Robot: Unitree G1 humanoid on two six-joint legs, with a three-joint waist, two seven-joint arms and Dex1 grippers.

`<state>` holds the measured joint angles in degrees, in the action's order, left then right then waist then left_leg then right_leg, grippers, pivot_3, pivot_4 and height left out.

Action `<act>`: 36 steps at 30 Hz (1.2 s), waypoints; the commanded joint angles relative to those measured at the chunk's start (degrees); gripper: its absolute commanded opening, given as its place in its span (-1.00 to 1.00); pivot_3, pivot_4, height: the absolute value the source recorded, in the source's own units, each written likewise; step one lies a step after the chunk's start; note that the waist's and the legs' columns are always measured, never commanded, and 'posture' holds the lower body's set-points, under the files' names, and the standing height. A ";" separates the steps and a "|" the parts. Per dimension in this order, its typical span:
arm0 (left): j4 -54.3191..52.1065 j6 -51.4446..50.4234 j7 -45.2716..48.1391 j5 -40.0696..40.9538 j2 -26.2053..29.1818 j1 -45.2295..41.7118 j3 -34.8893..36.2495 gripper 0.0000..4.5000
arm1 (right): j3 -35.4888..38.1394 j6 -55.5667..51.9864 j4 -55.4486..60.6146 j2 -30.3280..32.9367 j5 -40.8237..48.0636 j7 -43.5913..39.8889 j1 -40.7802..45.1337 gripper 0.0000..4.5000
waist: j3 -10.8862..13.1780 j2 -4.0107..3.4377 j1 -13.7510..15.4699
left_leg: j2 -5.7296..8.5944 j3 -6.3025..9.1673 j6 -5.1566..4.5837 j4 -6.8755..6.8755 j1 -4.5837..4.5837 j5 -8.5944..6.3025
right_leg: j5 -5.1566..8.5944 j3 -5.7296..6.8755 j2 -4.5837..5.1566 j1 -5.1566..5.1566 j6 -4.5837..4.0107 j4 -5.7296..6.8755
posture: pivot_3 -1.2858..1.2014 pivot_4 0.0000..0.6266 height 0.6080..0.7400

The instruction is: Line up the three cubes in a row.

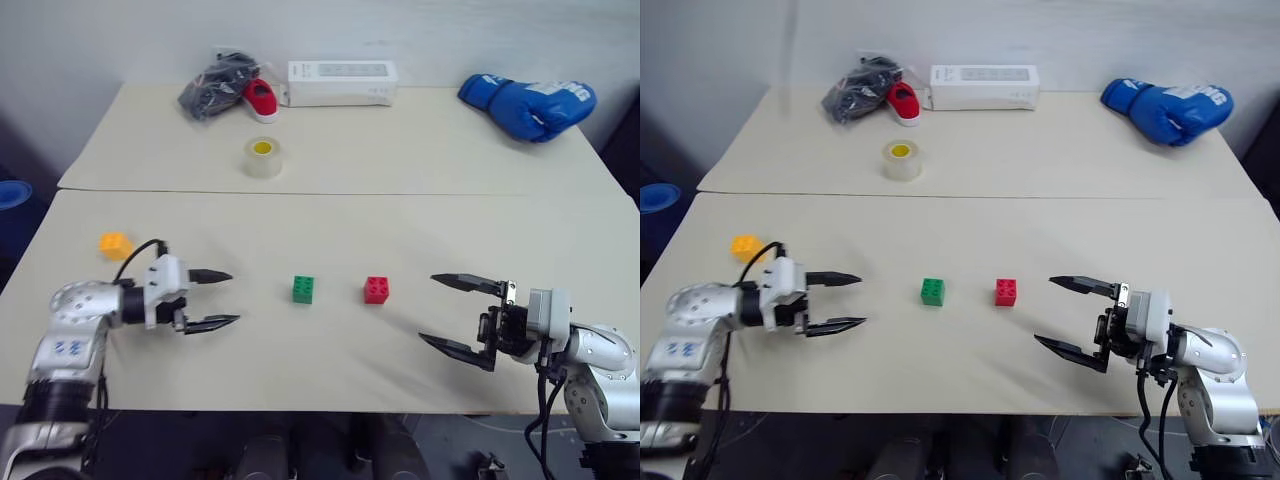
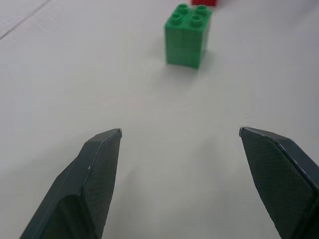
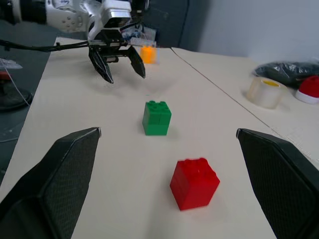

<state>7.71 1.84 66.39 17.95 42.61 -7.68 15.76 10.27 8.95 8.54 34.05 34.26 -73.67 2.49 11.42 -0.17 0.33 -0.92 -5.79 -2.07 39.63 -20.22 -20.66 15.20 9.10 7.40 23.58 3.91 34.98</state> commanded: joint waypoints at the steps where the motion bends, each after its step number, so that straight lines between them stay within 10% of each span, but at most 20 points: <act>1: -5.30 -0.48 -12.79 4.72 -4.65 8.43 14.39 0.77 | -0.67 1.24 1.50 -2.02 1.29 0.51 1.19 1.00 | 0.00 0.00 0.19 | 0.03 0.02 -0.06 0.01 0.00 -0.04 | 0.00 -0.01 0.04 -0.03 0.01 -0.04 | 0.03 -0.52 1.00; 5: -9.36 -0.18 -26.98 8.61 -15.38 20.09 28.18 0.99 | -3.01 0.93 3.39 -5.06 1.21 2.47 2.82 1.00 | -0.03 0.05 -0.31 | 0.03 0.01 -0.09 -0.01 -0.02 -0.14 | -0.03 -0.02 0.06 -0.05 0.05 -0.13 | 0.03 -0.52 1.00; 13: -14.66 -0.54 -41.70 12.27 -26.99 22.53 30.31 0.99 | -5.35 0.42 3.90 -6.22 -0.07 5.17 4.59 1.00 | -0.12 0.21 1.40 | 0.07 0.00 -0.09 0.00 0.02 -0.26 | -0.04 -0.03 0.12 -0.07 0.08 -0.31 | 0.03 -0.52 1.00; 31: 11.67 -13.80 -54.52 -0.11 -11.71 -12.58 13.26 0.99 | -7.79 -0.15 4.05 -6.25 -2.09 7.76 6.12 1.00 | -0.17 0.29 0.38 | 0.07 -0.23 -0.11 -0.01 -0.04 -0.17 | -0.05 0.04 -0.07 0.03 0.09 -0.04 | 0.03 -0.52 1.00; 36: 15.74 -12.02 -54.16 -0.98 -11.49 -14.64 12.28 0.44 | -7.50 0.30 4.23 -6.25 -2.76 8.89 5.57 1.00 | -0.16 0.29 0.23 | 0.07 -0.25 -0.10 -0.01 -0.02 -0.17 | -0.05 0.03 -0.05 0.03 0.09 -0.04 | 0.03 -0.52 1.00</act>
<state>23.67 -11.82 12.14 17.36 30.01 -21.76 27.62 2.32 8.57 11.07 28.13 31.39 -65.29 8.29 11.26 0.12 0.57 -0.85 -6.03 -2.16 39.61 -20.24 -20.83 15.15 9.13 7.36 23.61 4.00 34.94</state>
